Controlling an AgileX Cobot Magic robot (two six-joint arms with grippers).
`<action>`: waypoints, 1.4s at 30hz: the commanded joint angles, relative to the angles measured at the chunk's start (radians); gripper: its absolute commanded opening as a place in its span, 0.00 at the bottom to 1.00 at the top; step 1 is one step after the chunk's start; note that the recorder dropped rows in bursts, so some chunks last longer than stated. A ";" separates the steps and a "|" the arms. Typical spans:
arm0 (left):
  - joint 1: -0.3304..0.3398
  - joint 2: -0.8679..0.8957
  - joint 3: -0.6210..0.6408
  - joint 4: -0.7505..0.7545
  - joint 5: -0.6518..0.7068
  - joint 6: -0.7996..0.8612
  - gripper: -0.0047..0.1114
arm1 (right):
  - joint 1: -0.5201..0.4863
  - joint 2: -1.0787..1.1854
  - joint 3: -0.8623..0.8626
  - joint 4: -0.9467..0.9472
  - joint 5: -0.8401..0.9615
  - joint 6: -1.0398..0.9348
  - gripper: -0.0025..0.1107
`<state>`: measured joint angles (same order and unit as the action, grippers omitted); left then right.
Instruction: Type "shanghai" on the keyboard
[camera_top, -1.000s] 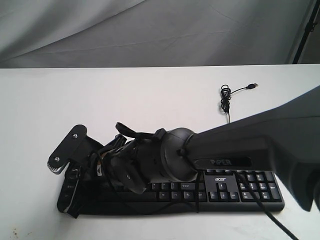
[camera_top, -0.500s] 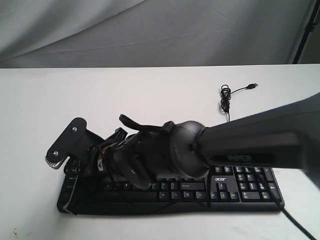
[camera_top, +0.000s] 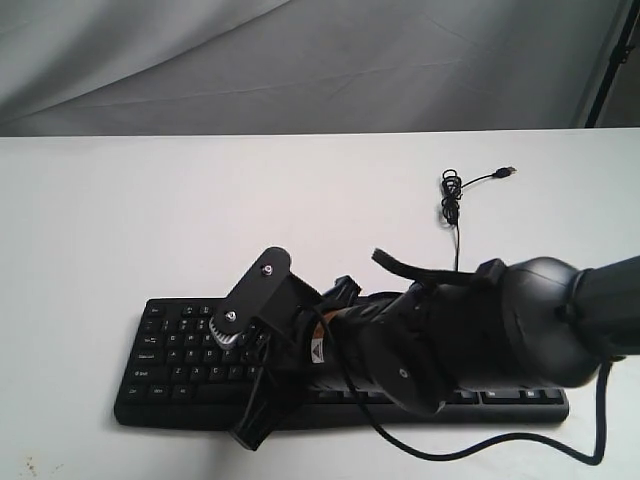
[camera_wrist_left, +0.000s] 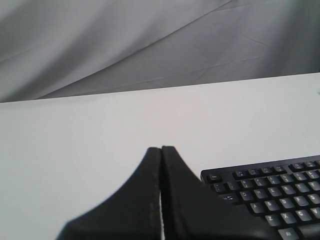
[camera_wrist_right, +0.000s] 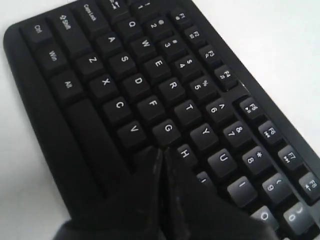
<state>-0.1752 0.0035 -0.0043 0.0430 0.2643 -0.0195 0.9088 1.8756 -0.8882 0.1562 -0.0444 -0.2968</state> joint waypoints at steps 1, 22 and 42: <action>-0.004 -0.003 0.004 0.001 -0.003 -0.003 0.04 | -0.004 0.014 0.006 0.010 -0.048 -0.008 0.02; -0.004 -0.003 0.004 0.001 -0.003 -0.003 0.04 | -0.024 0.029 0.006 0.016 -0.018 -0.012 0.02; -0.004 -0.003 0.004 0.001 -0.003 -0.003 0.04 | -0.001 0.076 0.006 0.018 -0.048 -0.012 0.02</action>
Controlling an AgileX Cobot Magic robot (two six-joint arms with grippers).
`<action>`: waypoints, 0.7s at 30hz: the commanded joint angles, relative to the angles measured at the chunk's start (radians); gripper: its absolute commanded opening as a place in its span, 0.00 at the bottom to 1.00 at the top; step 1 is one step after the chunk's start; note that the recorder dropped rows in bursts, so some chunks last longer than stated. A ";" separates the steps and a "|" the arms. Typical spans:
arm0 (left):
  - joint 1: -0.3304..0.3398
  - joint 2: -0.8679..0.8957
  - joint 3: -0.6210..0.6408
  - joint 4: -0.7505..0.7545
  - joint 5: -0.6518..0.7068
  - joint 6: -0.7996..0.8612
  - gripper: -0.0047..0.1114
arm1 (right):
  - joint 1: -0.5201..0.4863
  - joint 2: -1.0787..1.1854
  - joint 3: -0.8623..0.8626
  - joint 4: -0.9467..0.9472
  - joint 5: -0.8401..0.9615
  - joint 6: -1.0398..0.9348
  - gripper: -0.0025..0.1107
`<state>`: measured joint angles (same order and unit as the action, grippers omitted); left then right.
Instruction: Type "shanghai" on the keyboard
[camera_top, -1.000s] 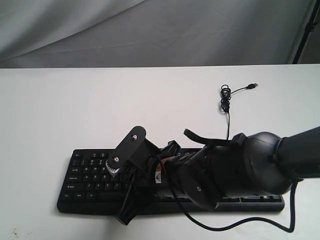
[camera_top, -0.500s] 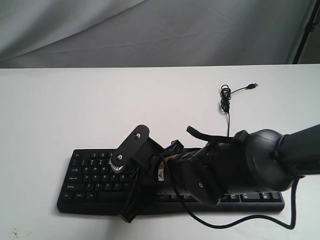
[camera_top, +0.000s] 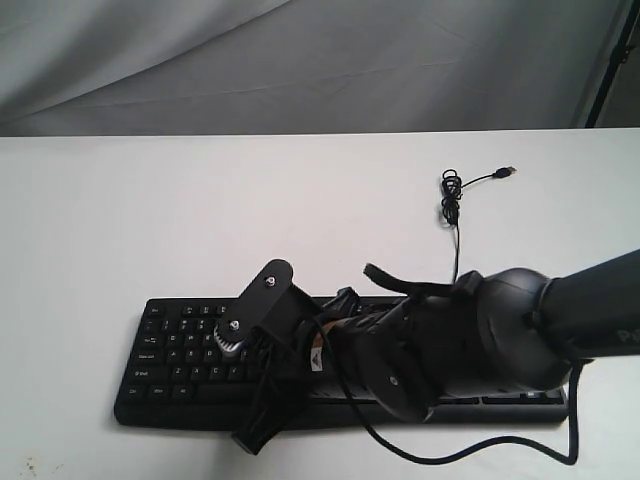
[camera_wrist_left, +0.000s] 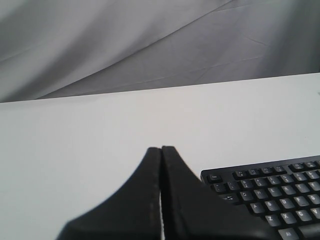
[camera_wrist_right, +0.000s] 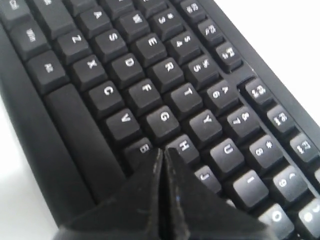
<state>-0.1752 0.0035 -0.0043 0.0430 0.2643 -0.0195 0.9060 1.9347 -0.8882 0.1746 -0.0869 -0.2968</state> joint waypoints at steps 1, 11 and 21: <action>-0.004 -0.003 0.004 0.001 -0.003 -0.003 0.04 | 0.002 0.016 0.006 -0.001 -0.004 -0.012 0.02; -0.004 -0.003 0.004 0.001 -0.003 -0.003 0.04 | 0.002 -0.025 0.002 -0.003 -0.014 -0.012 0.02; -0.004 -0.003 0.004 0.001 -0.003 -0.003 0.04 | 0.002 -0.029 -0.053 -0.018 -0.030 -0.012 0.02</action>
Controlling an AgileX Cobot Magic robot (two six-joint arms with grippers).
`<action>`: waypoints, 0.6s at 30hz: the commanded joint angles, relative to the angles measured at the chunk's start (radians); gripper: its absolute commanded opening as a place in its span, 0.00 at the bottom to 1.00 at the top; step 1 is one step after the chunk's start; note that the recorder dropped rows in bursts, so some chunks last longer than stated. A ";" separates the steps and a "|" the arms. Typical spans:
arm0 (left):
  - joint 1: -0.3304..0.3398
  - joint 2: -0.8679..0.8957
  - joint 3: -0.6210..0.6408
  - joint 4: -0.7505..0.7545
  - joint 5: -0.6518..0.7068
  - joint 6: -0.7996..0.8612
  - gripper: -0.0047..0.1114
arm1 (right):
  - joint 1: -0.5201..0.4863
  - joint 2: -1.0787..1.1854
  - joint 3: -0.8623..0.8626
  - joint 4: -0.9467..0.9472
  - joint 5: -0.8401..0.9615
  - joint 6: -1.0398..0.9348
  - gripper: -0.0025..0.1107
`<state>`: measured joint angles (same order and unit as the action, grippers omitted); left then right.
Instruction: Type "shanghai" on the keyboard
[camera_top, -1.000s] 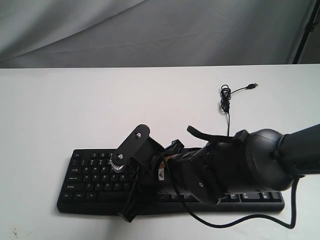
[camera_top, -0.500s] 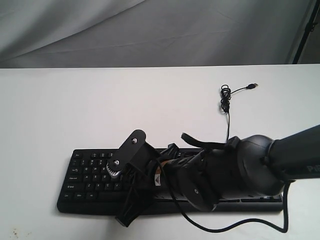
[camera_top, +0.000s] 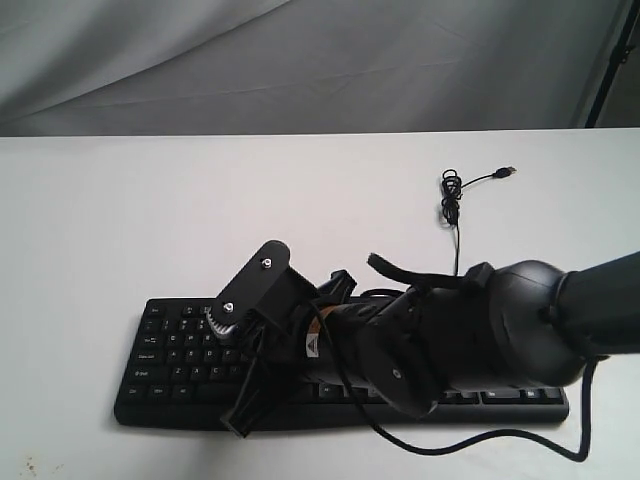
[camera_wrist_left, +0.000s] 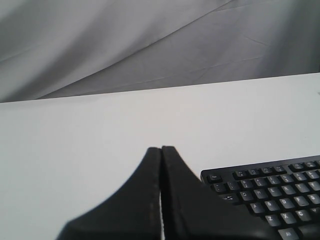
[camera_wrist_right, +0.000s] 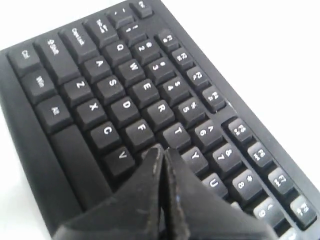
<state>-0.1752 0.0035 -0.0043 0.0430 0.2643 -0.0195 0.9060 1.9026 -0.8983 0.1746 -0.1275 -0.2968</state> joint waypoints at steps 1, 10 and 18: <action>-0.004 -0.003 0.004 0.001 -0.003 -0.003 0.04 | 0.002 0.013 -0.063 -0.018 0.035 -0.012 0.02; -0.004 -0.003 0.004 0.001 -0.003 -0.003 0.04 | 0.002 0.073 -0.109 -0.018 0.067 -0.012 0.02; -0.004 -0.003 0.004 0.001 -0.003 -0.003 0.04 | 0.002 0.080 -0.109 -0.018 0.066 -0.013 0.02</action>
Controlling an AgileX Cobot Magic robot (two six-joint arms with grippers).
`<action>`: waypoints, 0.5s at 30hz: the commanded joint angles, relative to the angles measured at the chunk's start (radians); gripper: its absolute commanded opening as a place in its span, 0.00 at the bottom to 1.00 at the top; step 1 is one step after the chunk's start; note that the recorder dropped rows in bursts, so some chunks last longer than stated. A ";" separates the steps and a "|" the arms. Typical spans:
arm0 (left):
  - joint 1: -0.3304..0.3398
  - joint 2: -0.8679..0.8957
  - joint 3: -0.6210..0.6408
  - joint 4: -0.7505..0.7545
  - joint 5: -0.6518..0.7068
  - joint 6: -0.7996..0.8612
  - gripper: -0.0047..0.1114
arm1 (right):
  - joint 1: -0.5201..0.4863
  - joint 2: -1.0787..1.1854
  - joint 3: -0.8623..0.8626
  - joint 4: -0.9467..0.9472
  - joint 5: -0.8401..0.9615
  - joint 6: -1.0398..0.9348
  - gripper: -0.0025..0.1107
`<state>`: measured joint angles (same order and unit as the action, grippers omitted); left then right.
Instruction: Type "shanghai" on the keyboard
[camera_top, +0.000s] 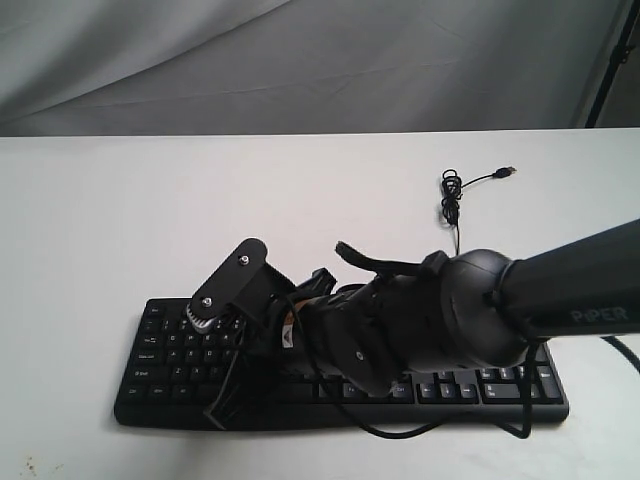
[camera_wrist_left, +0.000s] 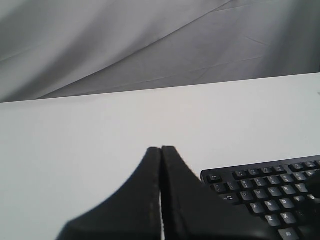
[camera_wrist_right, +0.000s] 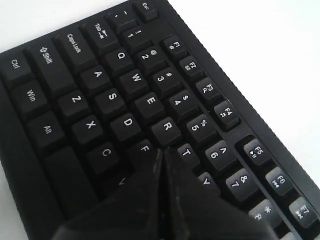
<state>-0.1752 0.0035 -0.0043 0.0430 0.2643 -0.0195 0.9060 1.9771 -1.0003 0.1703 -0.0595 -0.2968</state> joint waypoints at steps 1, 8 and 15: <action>-0.004 -0.003 0.004 0.001 -0.003 -0.003 0.04 | 0.002 0.011 -0.007 -0.014 -0.002 -0.012 0.02; -0.004 -0.003 0.004 0.001 -0.003 -0.003 0.04 | 0.002 0.043 -0.007 -0.011 -0.002 -0.012 0.02; -0.004 -0.003 0.004 0.001 -0.003 -0.003 0.04 | 0.002 -0.002 0.002 -0.011 -0.011 -0.012 0.02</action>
<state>-0.1752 0.0035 -0.0043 0.0430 0.2643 -0.0195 0.9060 2.0039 -1.0070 0.1703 -0.0663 -0.2968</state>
